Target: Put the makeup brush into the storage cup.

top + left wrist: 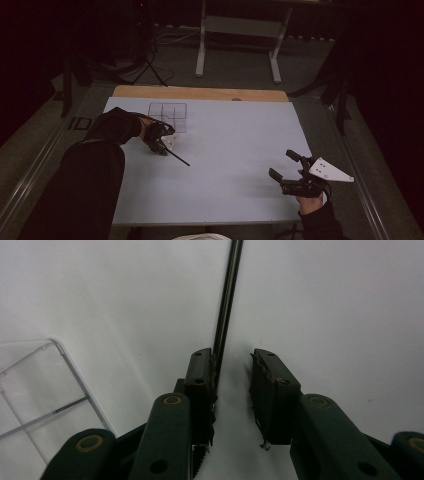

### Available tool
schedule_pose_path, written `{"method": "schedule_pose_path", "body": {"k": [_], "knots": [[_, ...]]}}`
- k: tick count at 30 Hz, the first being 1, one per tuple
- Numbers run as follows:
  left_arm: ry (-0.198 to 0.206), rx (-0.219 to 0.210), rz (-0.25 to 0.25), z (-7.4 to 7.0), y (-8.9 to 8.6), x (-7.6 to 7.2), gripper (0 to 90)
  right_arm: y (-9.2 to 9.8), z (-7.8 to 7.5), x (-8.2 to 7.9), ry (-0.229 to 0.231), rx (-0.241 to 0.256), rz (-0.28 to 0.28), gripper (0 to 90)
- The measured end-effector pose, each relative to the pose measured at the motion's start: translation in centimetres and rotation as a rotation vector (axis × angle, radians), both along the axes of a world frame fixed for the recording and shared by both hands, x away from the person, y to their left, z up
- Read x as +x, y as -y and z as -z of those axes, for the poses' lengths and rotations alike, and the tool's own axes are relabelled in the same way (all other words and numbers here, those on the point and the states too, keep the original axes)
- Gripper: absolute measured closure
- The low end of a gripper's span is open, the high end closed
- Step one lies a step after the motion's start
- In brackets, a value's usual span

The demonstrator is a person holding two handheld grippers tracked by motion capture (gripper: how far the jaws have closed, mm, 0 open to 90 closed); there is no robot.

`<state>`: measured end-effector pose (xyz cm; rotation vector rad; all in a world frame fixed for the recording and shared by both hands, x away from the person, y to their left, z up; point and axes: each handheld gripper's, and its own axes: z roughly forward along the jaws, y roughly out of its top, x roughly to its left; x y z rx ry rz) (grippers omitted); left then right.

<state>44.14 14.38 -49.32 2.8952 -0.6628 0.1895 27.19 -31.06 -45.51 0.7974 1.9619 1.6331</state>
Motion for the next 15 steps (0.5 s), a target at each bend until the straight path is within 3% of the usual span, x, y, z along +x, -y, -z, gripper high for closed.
{"method": "schedule_pose_path", "body": {"k": [4, 8, 15], "knots": [[-0.001, 0.001, -0.011, 0.3, 0.2, 0.4, 71.2, 0.0, 0.0, 0.0, -0.001, -0.001, -0.002, 8.5], [0.009, 0.029, 0.001, 0.5, 0.4, 0.7, 72.8, 0.0, 0.0, 0.0, -0.002, -0.003, -0.001, 8.5], [-0.024, 0.057, 0.013, 0.5, 0.8, 1.3, 77.1, 0.1, 0.0, 0.0, -0.003, -0.003, -0.003, 8.5]]}}
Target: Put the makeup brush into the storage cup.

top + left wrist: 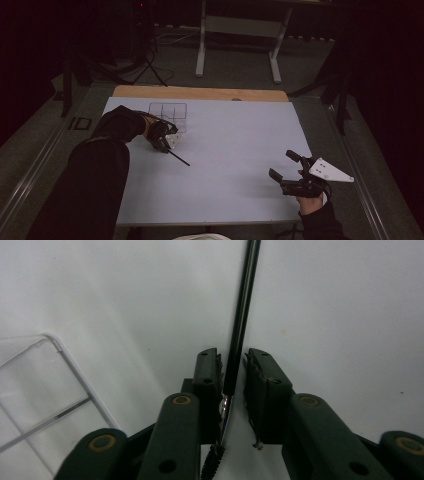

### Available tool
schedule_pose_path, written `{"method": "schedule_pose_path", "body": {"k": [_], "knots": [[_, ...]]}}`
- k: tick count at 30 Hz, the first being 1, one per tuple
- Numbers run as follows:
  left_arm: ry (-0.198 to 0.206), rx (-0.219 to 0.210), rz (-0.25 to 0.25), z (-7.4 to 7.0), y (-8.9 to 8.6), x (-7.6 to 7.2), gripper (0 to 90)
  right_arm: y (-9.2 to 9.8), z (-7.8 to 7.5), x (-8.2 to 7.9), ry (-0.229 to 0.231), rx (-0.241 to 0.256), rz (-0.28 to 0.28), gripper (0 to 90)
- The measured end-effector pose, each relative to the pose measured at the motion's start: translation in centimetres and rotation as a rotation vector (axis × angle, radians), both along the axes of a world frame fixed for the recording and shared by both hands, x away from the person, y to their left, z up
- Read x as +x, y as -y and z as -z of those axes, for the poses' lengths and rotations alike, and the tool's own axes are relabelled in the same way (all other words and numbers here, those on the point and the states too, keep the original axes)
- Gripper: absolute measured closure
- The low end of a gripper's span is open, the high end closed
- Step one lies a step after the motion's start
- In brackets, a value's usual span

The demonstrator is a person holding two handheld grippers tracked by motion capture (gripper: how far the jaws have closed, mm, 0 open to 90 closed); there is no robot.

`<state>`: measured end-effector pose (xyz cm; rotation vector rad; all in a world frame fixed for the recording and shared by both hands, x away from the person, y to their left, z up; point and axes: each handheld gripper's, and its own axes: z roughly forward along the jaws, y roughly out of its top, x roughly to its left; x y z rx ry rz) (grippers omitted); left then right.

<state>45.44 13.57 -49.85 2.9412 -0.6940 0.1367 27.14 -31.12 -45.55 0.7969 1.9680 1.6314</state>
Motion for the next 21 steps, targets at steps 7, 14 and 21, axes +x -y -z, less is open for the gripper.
{"method": "schedule_pose_path", "body": {"k": [7, 14, 21], "knots": [[-0.046, 0.049, 0.011, 0.0, 0.5, 0.3, 85.7, 0.1, 0.0, 0.0, 0.002, 0.001, 0.001, 8.5], [-0.085, 0.016, -0.051, -0.3, 0.4, 0.2, 86.1, 0.2, -0.1, -0.1, 0.002, 0.004, 0.007, 8.5], [-0.121, 0.013, -0.217, -2.3, 0.5, -0.3, 86.2, 0.2, -0.2, -0.1, 0.009, 0.002, 0.006, 8.6]]}}
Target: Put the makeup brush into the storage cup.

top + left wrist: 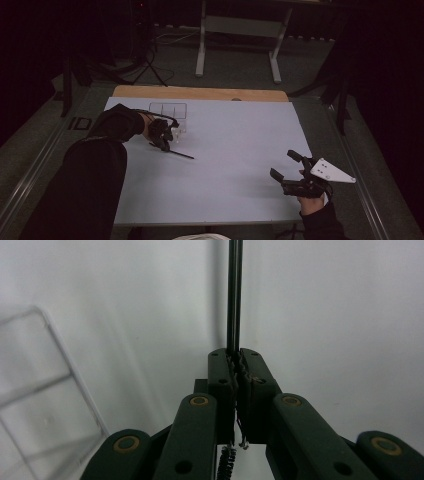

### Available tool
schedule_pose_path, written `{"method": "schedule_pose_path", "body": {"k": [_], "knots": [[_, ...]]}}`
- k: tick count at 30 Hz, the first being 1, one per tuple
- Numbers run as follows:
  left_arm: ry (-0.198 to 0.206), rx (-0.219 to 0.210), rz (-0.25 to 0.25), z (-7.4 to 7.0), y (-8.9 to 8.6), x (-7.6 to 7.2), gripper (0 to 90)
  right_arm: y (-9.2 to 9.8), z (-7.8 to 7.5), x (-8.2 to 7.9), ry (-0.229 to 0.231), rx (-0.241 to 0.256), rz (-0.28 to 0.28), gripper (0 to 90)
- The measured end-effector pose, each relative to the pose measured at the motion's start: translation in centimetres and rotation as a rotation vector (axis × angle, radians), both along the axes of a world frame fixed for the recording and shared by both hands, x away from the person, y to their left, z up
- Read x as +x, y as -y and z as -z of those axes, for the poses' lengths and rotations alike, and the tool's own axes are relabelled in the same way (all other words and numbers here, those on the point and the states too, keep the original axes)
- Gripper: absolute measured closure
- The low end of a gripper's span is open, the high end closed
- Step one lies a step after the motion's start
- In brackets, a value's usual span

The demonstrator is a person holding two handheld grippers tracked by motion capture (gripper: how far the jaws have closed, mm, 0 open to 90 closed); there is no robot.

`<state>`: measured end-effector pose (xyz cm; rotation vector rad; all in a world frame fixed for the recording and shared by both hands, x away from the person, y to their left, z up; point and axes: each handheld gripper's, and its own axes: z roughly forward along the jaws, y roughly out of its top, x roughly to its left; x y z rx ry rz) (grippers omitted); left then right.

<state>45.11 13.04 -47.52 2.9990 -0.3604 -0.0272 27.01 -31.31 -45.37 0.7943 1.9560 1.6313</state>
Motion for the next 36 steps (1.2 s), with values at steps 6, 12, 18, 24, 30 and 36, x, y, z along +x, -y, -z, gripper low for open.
{"method": "schedule_pose_path", "body": {"k": [6, 12, 18, 24, 30, 36], "knots": [[-0.024, 0.014, -0.033, -1.0, 0.3, -0.9, 86.2, 0.0, -0.1, -0.1, 0.005, -0.002, -0.001, 8.6], [0.019, 0.026, -0.071, -2.0, 0.9, -1.9, 86.1, -0.1, -0.1, -0.1, 0.006, -0.002, -0.007, 8.6], [-0.003, -0.006, -0.084, -2.7, 1.7, -2.5, 86.2, -0.2, 0.0, 0.0, 0.004, -0.007, -0.012, 8.7], [-0.01, -0.023, -0.095, -3.6, 2.4, -3.1, 86.2, -0.5, 0.0, 0.0, 0.002, -0.015, -0.02, 8.7], [-0.002, -0.063, -0.099, -5.0, 3.6, -4.1, 86.2, -0.6, 0.2, 0.3, -0.013, -0.031, -0.032, 8.7], [0.004, -0.066, -0.096, -5.8, 4.8, -5.0, 86.1, -0.8, 0.2, 0.8, -0.044, -0.018, -0.067, 8.7]]}}
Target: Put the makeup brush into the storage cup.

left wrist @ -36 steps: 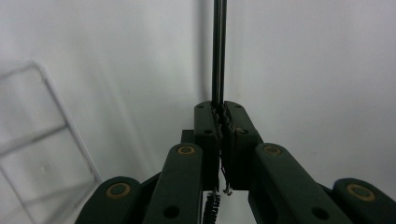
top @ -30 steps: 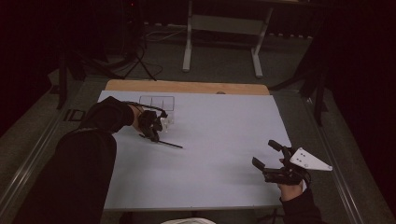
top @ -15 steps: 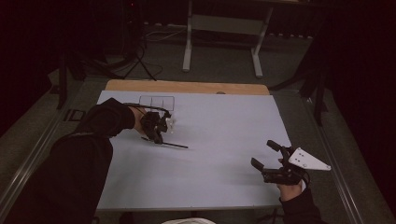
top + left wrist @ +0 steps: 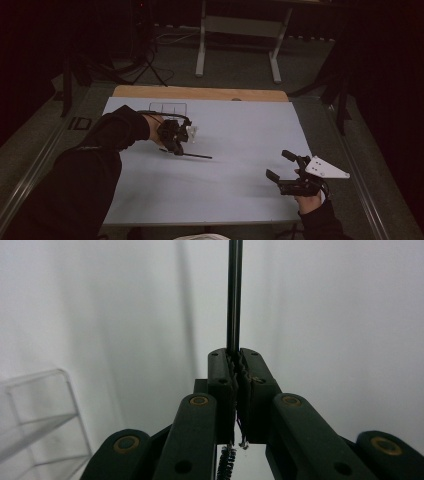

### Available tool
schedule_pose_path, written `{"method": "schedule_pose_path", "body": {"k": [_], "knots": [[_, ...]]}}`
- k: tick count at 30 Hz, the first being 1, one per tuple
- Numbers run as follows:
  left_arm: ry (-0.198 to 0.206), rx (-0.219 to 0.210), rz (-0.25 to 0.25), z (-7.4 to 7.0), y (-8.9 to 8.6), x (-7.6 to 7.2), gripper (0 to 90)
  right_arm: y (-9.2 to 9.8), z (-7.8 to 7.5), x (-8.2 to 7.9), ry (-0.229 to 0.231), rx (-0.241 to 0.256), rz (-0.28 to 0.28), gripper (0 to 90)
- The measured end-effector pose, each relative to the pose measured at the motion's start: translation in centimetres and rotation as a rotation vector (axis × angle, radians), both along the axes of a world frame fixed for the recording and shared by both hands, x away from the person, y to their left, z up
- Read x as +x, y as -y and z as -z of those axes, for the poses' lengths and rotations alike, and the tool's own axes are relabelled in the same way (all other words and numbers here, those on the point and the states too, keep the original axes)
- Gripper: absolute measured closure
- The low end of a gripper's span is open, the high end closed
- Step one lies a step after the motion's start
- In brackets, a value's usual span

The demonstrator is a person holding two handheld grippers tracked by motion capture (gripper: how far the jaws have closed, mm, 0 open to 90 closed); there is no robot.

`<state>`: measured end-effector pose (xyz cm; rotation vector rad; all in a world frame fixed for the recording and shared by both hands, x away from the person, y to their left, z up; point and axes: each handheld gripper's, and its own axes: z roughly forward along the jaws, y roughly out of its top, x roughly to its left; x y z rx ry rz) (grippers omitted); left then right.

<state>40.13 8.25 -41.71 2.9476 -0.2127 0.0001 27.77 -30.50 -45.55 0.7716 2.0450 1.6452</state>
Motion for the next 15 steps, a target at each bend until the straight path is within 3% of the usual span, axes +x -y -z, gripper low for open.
{"method": "schedule_pose_path", "body": {"k": [1, 2, 7, 8, 11, 15], "knots": [[0.01, -0.009, 0.007, -0.2, 0.3, -0.2, 86.1, -0.2, -0.1, 0.2, -0.006, -0.011, -0.018, 9.6], [-0.006, -0.026, 0.011, -0.5, 0.8, -0.4, 86.2, -0.3, -0.1, 0.4, -0.011, -0.019, -0.023, 11.4], [-0.002, -0.033, 0.016, -0.8, 1.9, -0.7, 86.2, -0.9, -0.2, 0.8, -0.023, -0.033, -0.047, 11.4], [-0.006, -0.038, 0.022, -0.9, 2.2, -0.8, 86.2, -1.1, -0.2, 1.0, -0.041, -0.03, -0.073, 11.4], [0.004, -0.029, 0.044, -0.7, 3.1, -1.0, 86.2, -1.7, -0.5, 1.7, -0.076, -0.069, -0.128, 12.3], [0.015, 0.017, 0.079, -0.1, 4.4, -1.5, 86.1, -2.9, -0.5, 2.6, -0.148, -0.175, -0.182, 12.8]]}}
